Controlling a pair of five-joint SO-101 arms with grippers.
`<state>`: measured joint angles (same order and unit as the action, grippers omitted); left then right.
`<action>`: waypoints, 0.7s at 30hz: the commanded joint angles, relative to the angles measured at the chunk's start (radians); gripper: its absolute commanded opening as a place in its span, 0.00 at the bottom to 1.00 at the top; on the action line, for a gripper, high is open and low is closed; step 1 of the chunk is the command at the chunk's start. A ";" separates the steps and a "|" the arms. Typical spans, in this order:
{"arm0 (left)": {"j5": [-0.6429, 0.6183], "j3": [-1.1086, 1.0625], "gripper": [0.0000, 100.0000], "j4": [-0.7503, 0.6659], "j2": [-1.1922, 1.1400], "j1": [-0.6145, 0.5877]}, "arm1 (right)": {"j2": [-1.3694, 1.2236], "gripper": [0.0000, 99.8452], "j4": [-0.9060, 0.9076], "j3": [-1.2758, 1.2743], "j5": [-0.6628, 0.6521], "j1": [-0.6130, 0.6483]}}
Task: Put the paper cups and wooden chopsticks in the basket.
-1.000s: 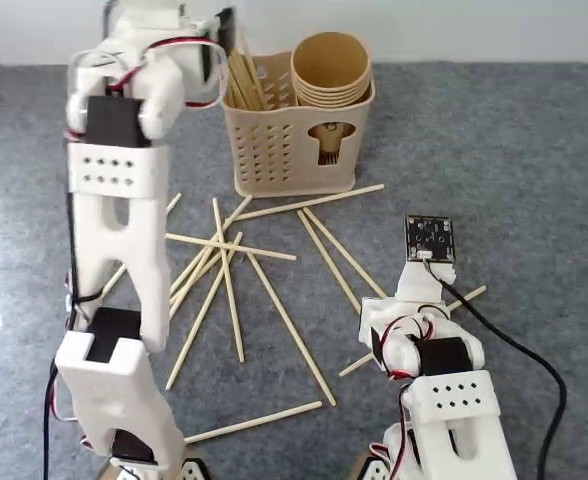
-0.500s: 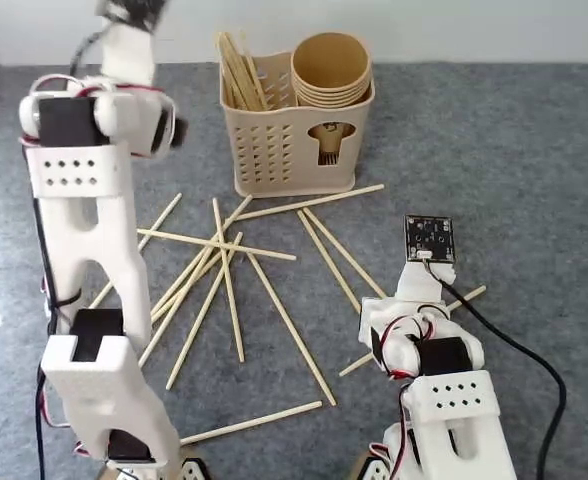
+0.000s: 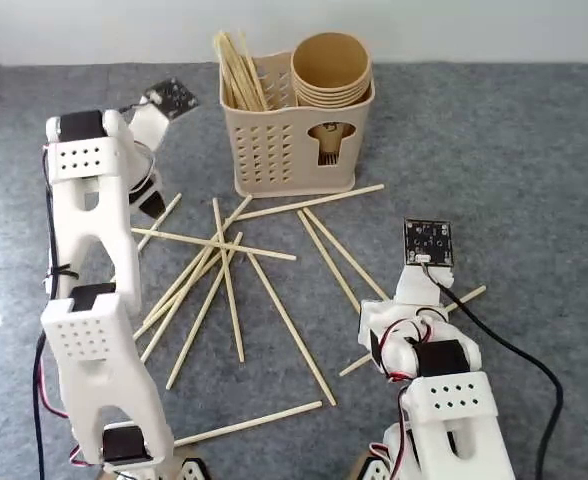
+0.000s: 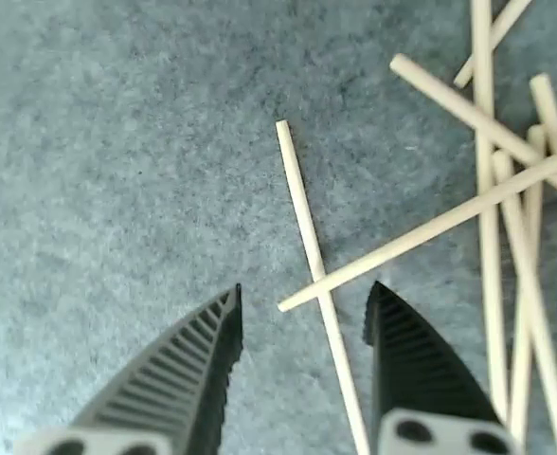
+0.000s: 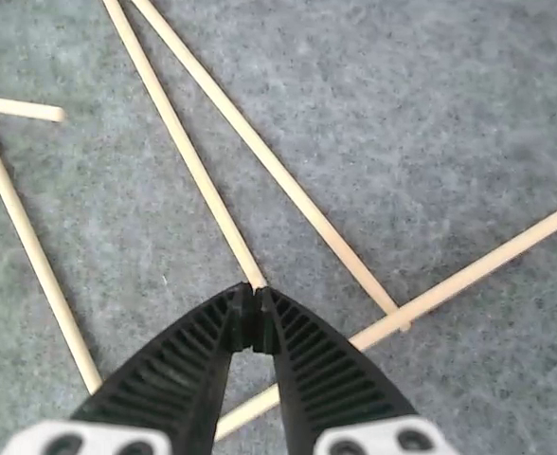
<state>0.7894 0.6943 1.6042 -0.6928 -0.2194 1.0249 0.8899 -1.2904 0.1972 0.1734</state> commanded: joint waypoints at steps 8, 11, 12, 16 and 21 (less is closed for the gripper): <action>0.083 0.005 0.20 -0.025 -0.104 0.068 | 0.015 0.01 -0.019 0.009 -0.009 0.005; 0.083 0.001 0.20 -0.023 -0.110 0.110 | 0.015 0.01 -0.019 0.009 -0.009 0.005; 0.083 0.001 0.20 -0.023 -0.112 0.124 | 0.015 0.01 -0.019 0.009 -0.009 0.005; 0.083 0.001 0.20 -0.023 -0.141 0.169 | 0.015 0.01 -0.019 0.009 -0.009 0.005; 0.083 0.002 0.20 -0.021 -0.187 0.178 | 0.015 0.01 -0.019 0.009 -0.009 0.005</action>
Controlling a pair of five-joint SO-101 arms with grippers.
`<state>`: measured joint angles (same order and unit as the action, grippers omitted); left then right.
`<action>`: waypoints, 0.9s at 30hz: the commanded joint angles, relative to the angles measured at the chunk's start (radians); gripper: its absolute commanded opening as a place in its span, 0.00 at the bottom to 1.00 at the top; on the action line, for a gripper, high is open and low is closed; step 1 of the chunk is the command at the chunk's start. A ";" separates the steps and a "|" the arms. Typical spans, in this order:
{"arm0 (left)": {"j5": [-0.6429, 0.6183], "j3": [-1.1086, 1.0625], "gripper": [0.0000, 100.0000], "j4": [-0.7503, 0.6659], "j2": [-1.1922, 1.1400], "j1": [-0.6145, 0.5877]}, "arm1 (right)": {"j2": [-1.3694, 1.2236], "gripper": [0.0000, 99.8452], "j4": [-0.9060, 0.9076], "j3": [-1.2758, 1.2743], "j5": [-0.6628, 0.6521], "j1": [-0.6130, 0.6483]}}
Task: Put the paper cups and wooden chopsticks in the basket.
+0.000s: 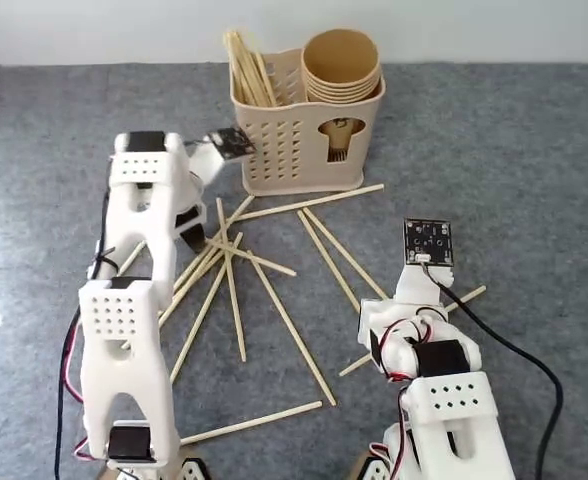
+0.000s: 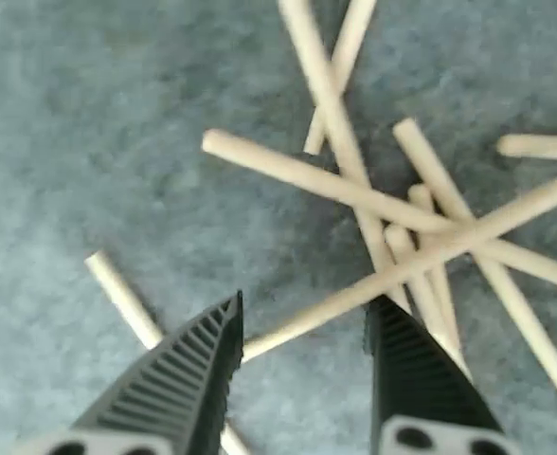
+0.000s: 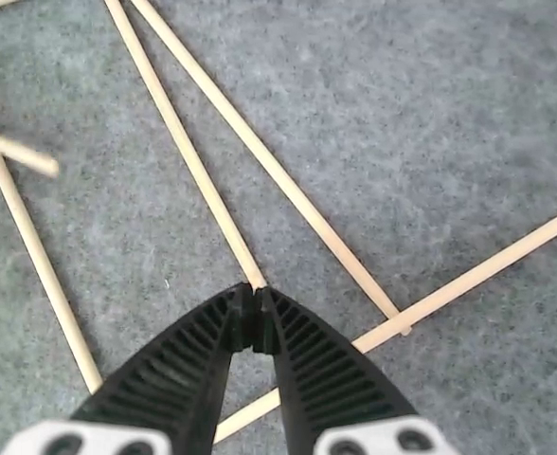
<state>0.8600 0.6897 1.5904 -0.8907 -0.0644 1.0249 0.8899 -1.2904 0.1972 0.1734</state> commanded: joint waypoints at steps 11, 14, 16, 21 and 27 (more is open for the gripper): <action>0.014 0.007 0.09 0.014 -0.005 0.023 | 0.015 0.01 -0.021 0.009 -0.009 0.005; 0.035 0.010 0.02 0.049 -0.009 0.015 | 0.015 0.01 -0.021 0.008 -0.009 0.005; 0.072 0.013 0.01 0.123 -0.008 0.014 | 0.015 0.01 -0.021 0.008 -0.009 0.005; 0.087 -0.021 0.01 0.164 0.064 -0.032 | 0.015 0.01 -0.021 0.008 -0.009 0.005; 0.130 -0.127 0.01 0.164 0.192 -0.157 | 0.015 0.01 -0.019 0.008 -0.009 0.005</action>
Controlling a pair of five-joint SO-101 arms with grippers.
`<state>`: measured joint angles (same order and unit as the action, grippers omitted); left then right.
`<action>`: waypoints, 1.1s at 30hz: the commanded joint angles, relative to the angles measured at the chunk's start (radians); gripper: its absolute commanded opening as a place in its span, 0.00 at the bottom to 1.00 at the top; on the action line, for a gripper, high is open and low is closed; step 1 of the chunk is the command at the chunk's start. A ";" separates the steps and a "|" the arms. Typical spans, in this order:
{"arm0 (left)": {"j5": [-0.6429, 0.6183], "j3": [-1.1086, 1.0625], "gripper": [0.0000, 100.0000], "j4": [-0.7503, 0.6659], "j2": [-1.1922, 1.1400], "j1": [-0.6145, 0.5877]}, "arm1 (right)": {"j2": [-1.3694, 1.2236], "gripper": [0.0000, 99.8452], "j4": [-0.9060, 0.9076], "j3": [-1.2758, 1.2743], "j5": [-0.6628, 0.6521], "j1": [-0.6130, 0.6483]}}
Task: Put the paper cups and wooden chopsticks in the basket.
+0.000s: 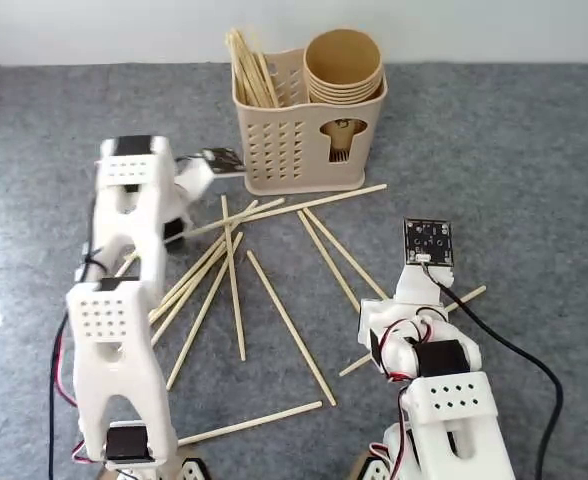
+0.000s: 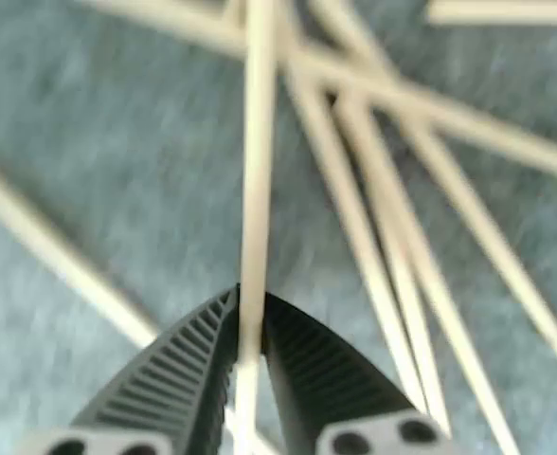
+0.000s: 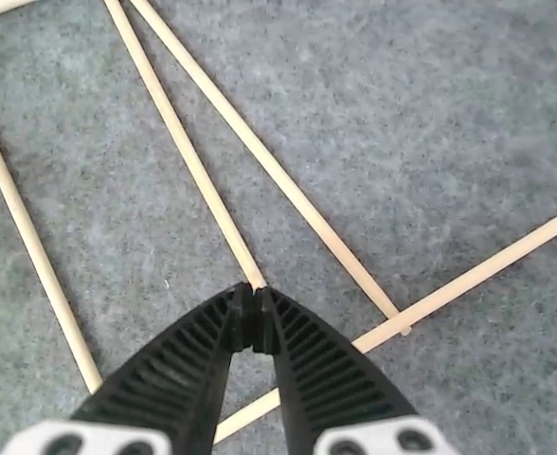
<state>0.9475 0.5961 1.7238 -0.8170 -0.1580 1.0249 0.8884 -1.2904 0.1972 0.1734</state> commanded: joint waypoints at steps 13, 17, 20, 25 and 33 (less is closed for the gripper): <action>0.117 -0.271 0.01 -0.052 0.275 -0.308 | 0.015 0.01 -0.016 0.008 -0.009 0.005; 0.100 -0.328 0.02 -0.071 0.285 -0.327 | 0.015 0.01 -0.016 0.008 -0.009 0.005; 0.097 -0.326 0.09 -0.071 0.287 -0.328 | 0.015 0.01 -0.016 0.008 -0.009 0.005; 0.026 -0.326 0.17 -0.072 0.362 -0.318 | 0.015 0.01 -0.016 0.008 -0.009 0.005; -0.130 -0.332 0.21 -0.069 0.491 -0.158 | 0.015 0.01 -0.018 0.008 -0.009 0.005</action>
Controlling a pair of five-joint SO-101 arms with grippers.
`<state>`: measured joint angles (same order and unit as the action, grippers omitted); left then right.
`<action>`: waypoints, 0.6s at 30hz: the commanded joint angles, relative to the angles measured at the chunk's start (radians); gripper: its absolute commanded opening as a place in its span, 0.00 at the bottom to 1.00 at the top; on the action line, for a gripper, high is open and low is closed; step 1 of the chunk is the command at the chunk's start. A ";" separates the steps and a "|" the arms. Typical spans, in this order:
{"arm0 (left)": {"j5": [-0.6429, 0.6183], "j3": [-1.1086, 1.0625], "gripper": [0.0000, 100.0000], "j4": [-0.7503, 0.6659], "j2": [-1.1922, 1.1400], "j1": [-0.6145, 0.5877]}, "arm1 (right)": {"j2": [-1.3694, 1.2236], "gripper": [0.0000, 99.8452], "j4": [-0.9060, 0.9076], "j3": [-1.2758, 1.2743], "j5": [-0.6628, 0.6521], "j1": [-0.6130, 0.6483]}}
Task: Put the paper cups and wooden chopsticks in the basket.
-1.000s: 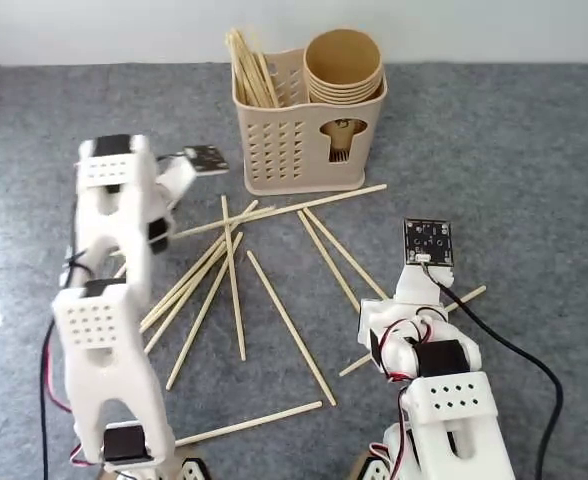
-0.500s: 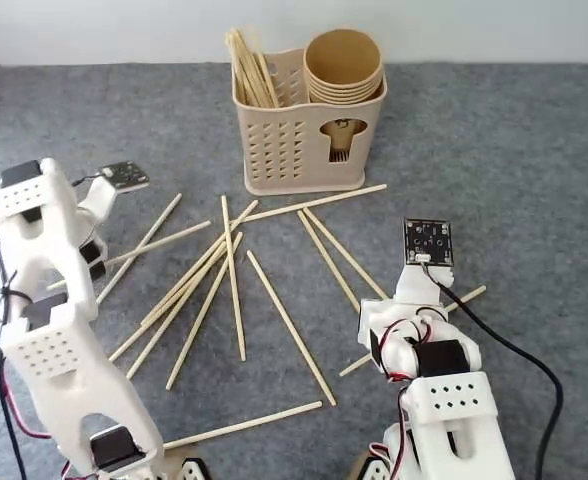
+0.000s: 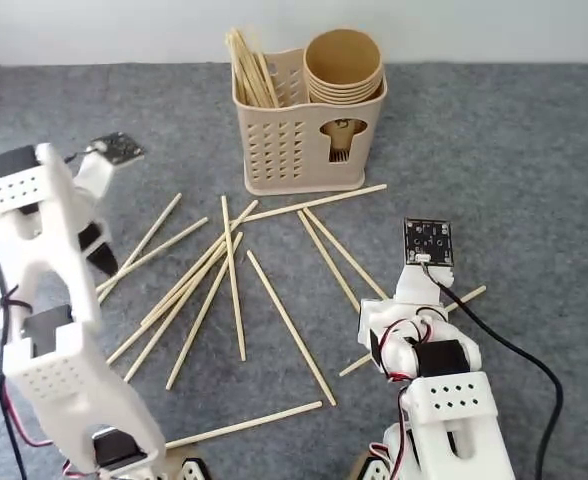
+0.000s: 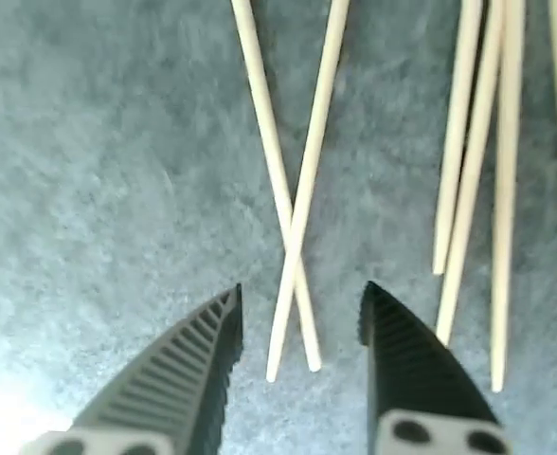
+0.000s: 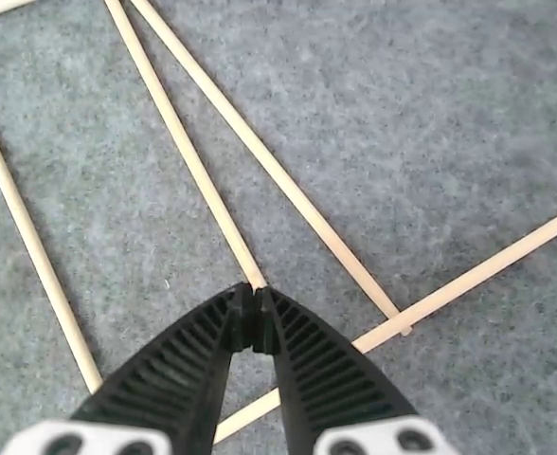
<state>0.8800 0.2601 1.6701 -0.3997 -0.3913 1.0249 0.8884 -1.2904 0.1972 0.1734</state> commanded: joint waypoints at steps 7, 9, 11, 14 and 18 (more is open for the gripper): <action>-0.219 0.004 0.23 -0.135 0.066 0.247 | 0.013 0.01 -0.018 0.008 -0.009 0.005; -0.247 0.012 0.27 -0.170 0.029 0.264 | 0.013 0.01 -0.018 0.008 -0.009 0.005; -0.258 0.019 0.29 -0.201 -0.021 0.270 | 0.013 0.01 -0.018 0.008 -0.009 0.005; -0.258 0.073 0.29 -0.232 -0.109 0.255 | 0.015 0.01 -0.018 0.008 -0.009 0.005; -0.261 0.217 0.29 -0.230 -0.250 0.227 | 0.015 0.01 -0.018 0.008 -0.009 0.005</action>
<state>0.6314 0.3445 1.4569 -0.6022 -0.1473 1.0249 0.8884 -1.2904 0.1972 0.1734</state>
